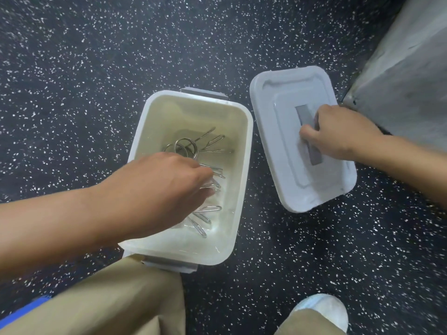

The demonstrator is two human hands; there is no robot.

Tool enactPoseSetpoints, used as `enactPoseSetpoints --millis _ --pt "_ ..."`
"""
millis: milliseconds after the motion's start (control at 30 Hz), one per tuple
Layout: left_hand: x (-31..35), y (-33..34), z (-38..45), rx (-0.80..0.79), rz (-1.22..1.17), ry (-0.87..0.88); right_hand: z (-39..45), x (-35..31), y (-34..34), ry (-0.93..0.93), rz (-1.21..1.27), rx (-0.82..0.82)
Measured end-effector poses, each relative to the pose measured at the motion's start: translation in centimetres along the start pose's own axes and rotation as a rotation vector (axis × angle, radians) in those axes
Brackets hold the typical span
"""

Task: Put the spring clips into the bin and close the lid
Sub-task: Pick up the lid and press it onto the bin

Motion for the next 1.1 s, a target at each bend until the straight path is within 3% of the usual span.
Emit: enactPoseSetpoints --millis 400,567,800,1100 --pt "-2.4 -2.0 -0.9 0.048 0.048 -0.07 -6.4 -0.1 -4.2 0.09 0.24 -0.176" --pt "-3.5 -2.3 -2.0 0.071 0.065 -0.117 -9.1 -3.7 -2.9 0.04 0.383 -0.396" --pt "-4.3 -3.1 -3.5 0.251 -0.024 -0.207 -9.4 -9.4 -1.4 0.023 0.618 -0.629" --pt "-3.9 -2.1 -4.3 0.199 0.001 -0.163 -10.8 -14.9 -0.8 0.075 0.736 -0.819"
Point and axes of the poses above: each hand's wrist, its own z-axis towards the middle knuckle, its own y-axis out of the palm, x = y × z, the point moved 6 cm from there along z, towards the middle knuckle, and after that the axes turned 12 degrees about y, right-handed, at the moved point
